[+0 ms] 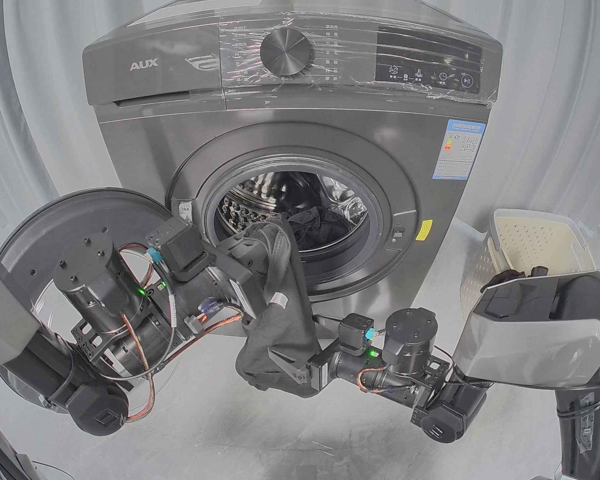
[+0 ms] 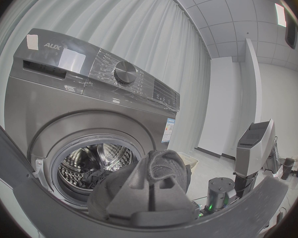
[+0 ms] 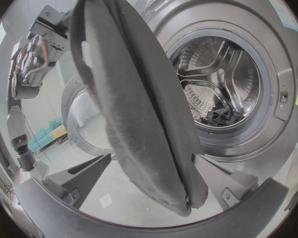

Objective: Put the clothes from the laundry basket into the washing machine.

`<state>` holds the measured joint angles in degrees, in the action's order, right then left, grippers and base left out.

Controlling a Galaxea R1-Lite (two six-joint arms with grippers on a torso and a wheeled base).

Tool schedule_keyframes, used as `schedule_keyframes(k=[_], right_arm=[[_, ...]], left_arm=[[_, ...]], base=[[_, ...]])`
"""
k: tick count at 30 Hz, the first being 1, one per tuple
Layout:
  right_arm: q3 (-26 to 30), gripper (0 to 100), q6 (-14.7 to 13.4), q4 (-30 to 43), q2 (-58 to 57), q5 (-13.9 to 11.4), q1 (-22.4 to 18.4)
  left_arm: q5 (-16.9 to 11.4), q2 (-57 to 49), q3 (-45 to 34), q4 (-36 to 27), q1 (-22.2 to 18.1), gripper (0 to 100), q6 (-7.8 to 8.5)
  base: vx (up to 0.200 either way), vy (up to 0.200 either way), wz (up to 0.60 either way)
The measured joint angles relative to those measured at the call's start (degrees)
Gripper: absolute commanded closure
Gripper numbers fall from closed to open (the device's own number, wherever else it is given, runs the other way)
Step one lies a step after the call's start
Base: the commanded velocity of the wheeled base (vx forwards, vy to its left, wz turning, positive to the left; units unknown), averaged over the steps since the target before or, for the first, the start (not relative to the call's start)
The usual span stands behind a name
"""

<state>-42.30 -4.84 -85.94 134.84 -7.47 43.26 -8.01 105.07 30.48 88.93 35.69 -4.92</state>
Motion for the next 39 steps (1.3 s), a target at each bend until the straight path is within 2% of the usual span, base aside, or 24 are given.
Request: schedule_keyframes(k=[10,11,19,25,29,39], right_arm=[[-4.7,0,0.0,0.2,4.1,0.8,-1.0],[-4.8,100,0.0,0.1,4.4,0.8,-1.0],[-4.7,100,0.0,-0.4,4.4,0.9,-0.7],[-3.1,100,-0.7,-0.6,2.5,1.0,-0.2],[-2.7,100,-0.9,-0.6,1.5,2.3,-0.9],[-4.9,100,-1.3,0.1,0.0,4.3,-5.1]], left_arm=[[-0.1,-0.9,1.0,0.0,1.0,100,-0.60],[-0.1,-1.0,1.0,0.0,1.0,100,-0.62],[0.0,-1.0,0.8,0.0,1.2,100,-0.76],[1.5,-0.6,1.2,0.0,1.0,100,-0.71],[1.9,-0.9,0.4,0.0,1.0,100,-0.73],[1.4,-1.9,-11.0,-0.1,0.5,100,0.09]], base=[[0.000,0.000,0.00],[0.000,0.000,0.00],[0.000,0.000,0.00],[0.000,0.000,0.00],[0.000,0.000,0.00],[0.000,0.000,0.00]])
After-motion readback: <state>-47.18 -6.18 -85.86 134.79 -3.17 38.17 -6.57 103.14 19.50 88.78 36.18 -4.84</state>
